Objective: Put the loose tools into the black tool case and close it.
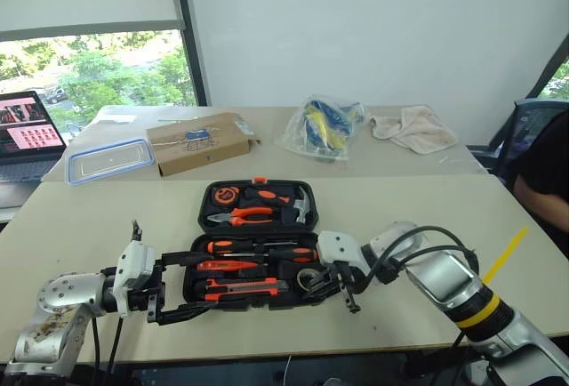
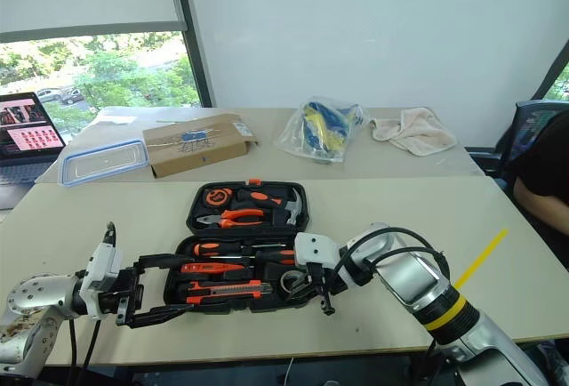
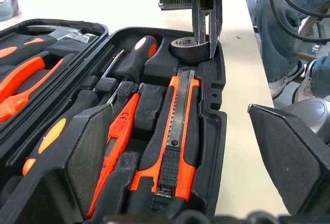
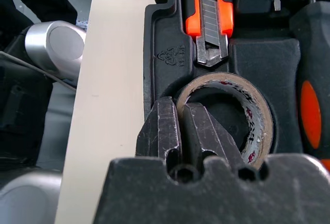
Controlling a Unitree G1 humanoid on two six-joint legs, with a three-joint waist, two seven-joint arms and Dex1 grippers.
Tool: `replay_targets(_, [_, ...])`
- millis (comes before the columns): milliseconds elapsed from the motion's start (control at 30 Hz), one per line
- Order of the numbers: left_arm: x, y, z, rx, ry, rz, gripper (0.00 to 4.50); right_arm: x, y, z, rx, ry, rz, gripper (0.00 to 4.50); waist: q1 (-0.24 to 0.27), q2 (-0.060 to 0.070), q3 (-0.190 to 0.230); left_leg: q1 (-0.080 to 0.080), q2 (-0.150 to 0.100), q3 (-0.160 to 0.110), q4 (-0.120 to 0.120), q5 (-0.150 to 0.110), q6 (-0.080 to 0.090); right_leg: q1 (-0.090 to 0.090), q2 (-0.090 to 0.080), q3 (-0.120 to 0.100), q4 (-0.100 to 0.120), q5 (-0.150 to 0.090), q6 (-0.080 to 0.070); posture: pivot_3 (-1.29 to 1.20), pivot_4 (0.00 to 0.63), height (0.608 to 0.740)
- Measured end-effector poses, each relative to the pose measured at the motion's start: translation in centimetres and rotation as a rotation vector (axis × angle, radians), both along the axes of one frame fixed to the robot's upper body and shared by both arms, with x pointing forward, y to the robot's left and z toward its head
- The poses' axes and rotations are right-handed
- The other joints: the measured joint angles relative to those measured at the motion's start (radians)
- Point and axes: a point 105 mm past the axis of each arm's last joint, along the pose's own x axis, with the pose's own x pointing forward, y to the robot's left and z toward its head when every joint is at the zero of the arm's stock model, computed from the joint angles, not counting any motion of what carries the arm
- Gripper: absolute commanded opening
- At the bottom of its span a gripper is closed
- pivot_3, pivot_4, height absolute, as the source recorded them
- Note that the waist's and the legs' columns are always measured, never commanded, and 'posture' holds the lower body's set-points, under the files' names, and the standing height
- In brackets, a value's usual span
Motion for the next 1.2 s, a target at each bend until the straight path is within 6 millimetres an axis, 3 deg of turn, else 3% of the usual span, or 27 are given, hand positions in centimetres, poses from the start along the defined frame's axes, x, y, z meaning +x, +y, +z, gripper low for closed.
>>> replay_targets(233, [0.4, 0.4, 0.0, -0.003, -0.001, 0.041, 4.50, 0.6, -0.8, 1.1, -0.002, -0.050, 0.007, 2.97, 0.007, 0.000, 0.000, -0.001, 0.000, -0.001, 0.000, 0.000, 0.000, 0.000, 0.000, -0.001, -0.001, 0.000, 0.000, 0.00, 0.150, 0.740])
replay_targets(367, [0.9, 1.7, 0.1, -0.003, 0.013, 0.114, 4.50, -0.4, -1.1, 3.6, 0.146, 0.057, 0.059, 2.97, 0.006, 0.000, 0.000, -0.001, 0.000, -0.002, 0.000, 0.000, 0.000, 0.000, 0.000, -0.002, -0.001, 0.000, 0.000, 0.00, 0.150, 0.740])
replay_targets(467, [1.5, 3.1, 0.2, -0.014, 0.018, 0.188, 4.50, -0.4, -2.6, 5.2, 0.228, 0.089, 0.052, 2.97, 0.006, 0.000, 0.000, -0.001, 0.000, -0.002, 0.000, 0.000, 0.000, 0.000, 0.000, -0.002, -0.002, 0.000, 0.000, 0.00, 0.150, 0.740])
replay_targets(533, [2.4, 4.7, 0.3, -0.032, 0.038, 0.293, 4.00, 0.5, -3.8, 5.7, 0.271, 0.075, -0.006, 2.47, 0.008, 0.000, 0.000, 0.000, 0.000, -0.002, 0.000, 0.000, 0.001, 0.001, 0.000, -0.002, -0.001, 0.000, 0.000, 0.00, 0.150, 0.740])
replay_targets(600, [4.2, 6.8, 0.4, -0.037, 0.038, 0.456, 3.49, 2.7, -4.1, 5.9, 0.353, -0.001, -0.119, 1.96, 0.007, -0.001, 0.000, 0.000, 0.000, -0.002, 0.000, 0.000, 0.000, 0.002, 0.000, -0.002, -0.001, 0.001, -0.001, 0.00, 0.150, 0.740])
replay_targets(700, [6.1, 8.3, 0.2, -0.013, 0.024, 0.616, 2.37, 5.7, -5.1, 4.1, 0.320, -0.152, -0.258, 0.94, 0.003, 0.000, 0.000, 0.000, 0.000, -0.001, 0.000, 0.001, -0.001, 0.001, 0.000, -0.001, 0.000, 0.002, -0.002, 0.00, 0.150, 0.740])
replay_targets(800, [7.1, 8.0, -0.9, 0.024, 0.038, 0.662, 1.22, 7.8, -5.4, 2.1, 0.279, -0.252, -0.346, 0.00, 0.000, 0.000, 0.000, 0.000, 0.000, 0.000, 0.000, 0.001, -0.001, 0.001, 0.000, -0.002, 0.003, 0.002, -0.002, 0.00, 0.150, 0.740])
replay_targets(900, [7.7, 6.9, -2.3, 0.063, 0.085, 0.659, 0.17, 8.8, -4.7, 0.3, 0.248, -0.299, -0.360, 0.00, -0.009, 0.000, 0.000, -0.001, 0.000, 0.000, -0.001, 0.001, -0.002, 0.000, 0.001, -0.002, 0.003, 0.002, -0.002, 0.00, 0.150, 0.740])
replay_targets(1200, [8.9, 3.8, -3.2, 0.077, 0.111, 0.598, 0.17, 9.8, -2.9, -0.5, 0.256, -0.325, -0.338, 0.00, -0.020, 0.000, 0.000, -0.001, 0.000, 0.000, -0.001, 0.002, -0.003, 0.001, 0.001, -0.004, 0.003, 0.002, -0.001, 0.00, 0.150, 0.740])
